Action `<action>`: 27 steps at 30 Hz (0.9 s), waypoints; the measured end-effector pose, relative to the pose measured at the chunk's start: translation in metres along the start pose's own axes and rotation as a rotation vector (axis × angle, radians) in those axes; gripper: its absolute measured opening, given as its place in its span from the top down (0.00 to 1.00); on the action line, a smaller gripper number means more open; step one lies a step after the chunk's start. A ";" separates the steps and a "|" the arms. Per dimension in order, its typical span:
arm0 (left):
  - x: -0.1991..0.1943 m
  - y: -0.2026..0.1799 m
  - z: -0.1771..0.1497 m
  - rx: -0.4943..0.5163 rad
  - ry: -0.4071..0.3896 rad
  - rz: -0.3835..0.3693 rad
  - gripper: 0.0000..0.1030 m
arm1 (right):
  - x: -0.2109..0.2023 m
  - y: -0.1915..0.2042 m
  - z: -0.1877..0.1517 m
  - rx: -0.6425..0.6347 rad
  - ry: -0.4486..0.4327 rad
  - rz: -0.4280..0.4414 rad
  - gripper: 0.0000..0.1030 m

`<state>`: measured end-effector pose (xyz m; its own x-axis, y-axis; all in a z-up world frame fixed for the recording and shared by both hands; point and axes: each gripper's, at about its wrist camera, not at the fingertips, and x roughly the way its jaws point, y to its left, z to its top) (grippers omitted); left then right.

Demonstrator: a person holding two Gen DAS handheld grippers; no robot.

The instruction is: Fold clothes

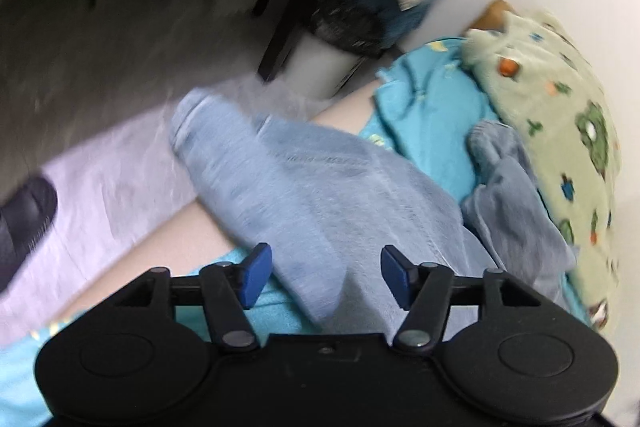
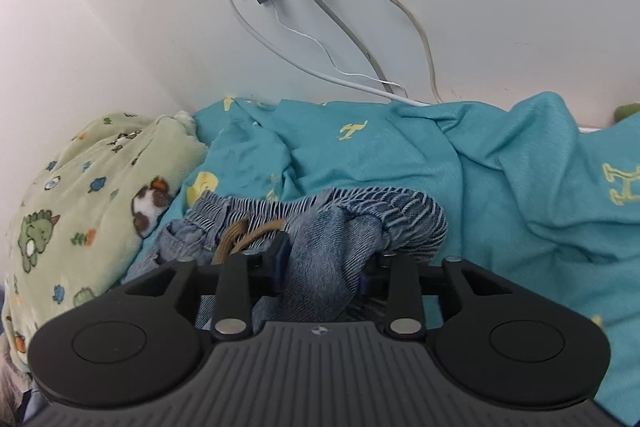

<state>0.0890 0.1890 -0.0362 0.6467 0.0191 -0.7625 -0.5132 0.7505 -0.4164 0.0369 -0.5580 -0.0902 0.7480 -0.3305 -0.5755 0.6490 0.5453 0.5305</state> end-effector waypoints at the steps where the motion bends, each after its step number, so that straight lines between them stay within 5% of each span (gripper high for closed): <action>1: -0.004 -0.005 -0.002 0.033 -0.016 -0.008 0.42 | -0.003 0.001 -0.001 -0.007 -0.008 -0.013 0.16; 2: -0.008 -0.009 -0.004 0.061 -0.031 -0.014 0.42 | -0.005 0.002 -0.002 -0.020 -0.021 -0.032 0.07; 6: -0.015 -0.025 -0.011 0.151 -0.081 -0.039 0.42 | -0.017 0.007 -0.002 -0.074 -0.069 -0.090 0.13; 11: -0.010 -0.043 -0.015 0.234 -0.112 -0.048 0.42 | -0.051 0.039 -0.011 -0.169 -0.155 -0.050 0.13; 18: -0.006 -0.064 -0.021 0.323 -0.142 -0.062 0.42 | -0.087 0.120 -0.057 -0.470 -0.141 0.177 0.13; 27: 0.018 -0.107 0.011 0.370 -0.161 -0.091 0.42 | -0.080 0.195 -0.150 -0.680 0.078 0.483 0.13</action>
<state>0.1621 0.1162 0.0000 0.7751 0.0231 -0.6314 -0.2313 0.9403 -0.2496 0.0828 -0.3101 -0.0340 0.8945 0.0997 -0.4357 0.0156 0.9672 0.2535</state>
